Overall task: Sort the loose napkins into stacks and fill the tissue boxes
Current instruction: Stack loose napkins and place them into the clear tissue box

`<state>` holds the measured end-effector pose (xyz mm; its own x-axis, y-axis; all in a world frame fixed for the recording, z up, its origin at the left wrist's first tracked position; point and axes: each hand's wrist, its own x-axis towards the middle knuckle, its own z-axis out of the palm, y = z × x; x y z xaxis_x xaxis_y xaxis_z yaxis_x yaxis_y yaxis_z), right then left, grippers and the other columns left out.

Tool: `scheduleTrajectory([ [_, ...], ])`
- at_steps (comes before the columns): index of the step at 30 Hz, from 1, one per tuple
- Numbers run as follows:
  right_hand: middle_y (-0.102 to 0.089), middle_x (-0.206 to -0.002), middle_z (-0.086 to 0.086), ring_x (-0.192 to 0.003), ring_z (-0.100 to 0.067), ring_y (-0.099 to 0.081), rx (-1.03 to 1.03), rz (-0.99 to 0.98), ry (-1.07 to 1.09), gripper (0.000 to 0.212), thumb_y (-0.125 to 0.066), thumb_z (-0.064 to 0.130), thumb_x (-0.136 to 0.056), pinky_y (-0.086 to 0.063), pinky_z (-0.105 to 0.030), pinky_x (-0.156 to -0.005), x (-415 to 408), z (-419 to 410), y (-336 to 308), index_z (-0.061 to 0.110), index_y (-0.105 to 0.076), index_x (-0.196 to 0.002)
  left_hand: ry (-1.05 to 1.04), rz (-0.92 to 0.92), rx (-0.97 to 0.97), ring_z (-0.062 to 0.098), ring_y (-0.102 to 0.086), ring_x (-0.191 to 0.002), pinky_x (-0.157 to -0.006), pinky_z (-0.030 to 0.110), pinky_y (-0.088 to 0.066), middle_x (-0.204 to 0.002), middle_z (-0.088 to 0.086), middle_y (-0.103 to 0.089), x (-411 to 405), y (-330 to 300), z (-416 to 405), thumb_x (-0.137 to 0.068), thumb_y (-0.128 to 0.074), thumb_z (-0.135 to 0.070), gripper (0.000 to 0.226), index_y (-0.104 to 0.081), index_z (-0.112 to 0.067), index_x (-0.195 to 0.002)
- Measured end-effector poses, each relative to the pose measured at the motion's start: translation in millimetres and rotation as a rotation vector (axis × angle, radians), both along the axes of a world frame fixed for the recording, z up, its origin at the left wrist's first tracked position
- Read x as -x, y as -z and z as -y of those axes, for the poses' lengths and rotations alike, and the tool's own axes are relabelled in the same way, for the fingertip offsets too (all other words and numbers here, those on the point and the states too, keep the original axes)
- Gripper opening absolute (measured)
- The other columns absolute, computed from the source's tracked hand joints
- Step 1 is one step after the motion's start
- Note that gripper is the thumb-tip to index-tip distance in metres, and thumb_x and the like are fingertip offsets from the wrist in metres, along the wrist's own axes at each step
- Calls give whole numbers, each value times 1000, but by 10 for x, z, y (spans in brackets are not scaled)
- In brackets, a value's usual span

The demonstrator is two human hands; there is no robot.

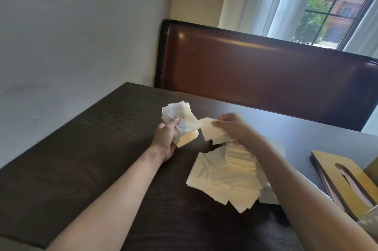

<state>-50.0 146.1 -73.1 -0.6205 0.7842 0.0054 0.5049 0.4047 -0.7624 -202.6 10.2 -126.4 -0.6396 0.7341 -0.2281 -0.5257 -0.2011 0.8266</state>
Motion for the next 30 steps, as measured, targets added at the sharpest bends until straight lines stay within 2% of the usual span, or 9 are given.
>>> scheduleTrajectory([
  [3,-62,-83,-3,-79,-16,-57,162,-231,33,18,-63,25,-95,-48,-25,-75,43,92,-132,13,-65,-81,-24,9,-1,28,-71,-95,-70,37,-60,-120,17,-68,6,8,-13,-99,-63,-22,39,-52,-4,-132],
  [6,-66,-99,-12,-88,-21,-67,349,-455,24,19,-59,21,-98,-54,-36,-93,168,211,-234,3,-64,-105,-14,11,4,24,-70,-89,-70,35,-59,-108,11,-69,-40,-13,-14,-99,-63,-23,24,-54,-11,-118],
  [9,-65,-88,-8,-69,-17,-65,502,-593,27,17,-54,19,-101,-60,-35,-76,326,367,-291,5,-61,-108,-26,7,-1,27,-68,-99,-82,41,-59,-111,10,-66,-83,-28,-18,-99,-63,-28,27,-52,-14,-118],
  [13,-58,-76,-2,-54,-10,-50,476,-557,130,16,-48,19,-101,-43,-22,-46,509,532,-228,10,-61,-99,-67,-13,-44,28,-67,-109,-95,46,-56,-119,11,-67,-128,-5,-35,-100,-60,-32,39,-52,-9,-130],
  [16,-56,-79,-2,-65,-13,-51,475,-539,164,25,-46,27,-102,-40,-25,-55,573,560,-191,7,-63,-105,-63,-34,-77,20,-68,-95,-80,35,-57,-107,5,-68,-166,-19,-26,-102,-56,-28,27,-55,-11,-123],
  [19,-60,-79,2,-72,-13,-57,503,-553,237,30,-46,42,-101,-44,-28,-63,564,547,-251,17,-60,-91,-48,-97,-52,10,-61,-83,-67,28,-52,-98,-2,-61,-156,6,-56,-105,-51,-24,29,-53,-9,-129],
  [22,-59,-81,0,-73,-15,-58,550,-584,235,21,-47,33,-98,-43,-28,-59,565,524,-311,16,-57,-89,-60,-96,-13,9,-56,-73,-60,24,-50,-85,-1,-54,-150,33,-68,-105,-51,-22,13,-55,-11,-100],
  [24,-57,-84,-3,-75,-19,-58,520,-559,247,13,-52,20,-96,-45,-28,-57,581,510,-343,16,-57,-85,-61,-44,-22,15,-58,-73,-66,32,-51,-82,2,-55,-146,29,-78,-103,-54,-24,16,-53,-13,-92],
  [30,-65,-93,-7,-81,-16,-66,537,-786,35,10,-57,13,-99,-56,-27,-57,603,515,-439,10,-66,-99,-52,23,-15,26,-70,-98,-91,47,-56,-107,8,-70,-141,-18,-17,-101,-59,-28,26,-55,-12,-121],
])
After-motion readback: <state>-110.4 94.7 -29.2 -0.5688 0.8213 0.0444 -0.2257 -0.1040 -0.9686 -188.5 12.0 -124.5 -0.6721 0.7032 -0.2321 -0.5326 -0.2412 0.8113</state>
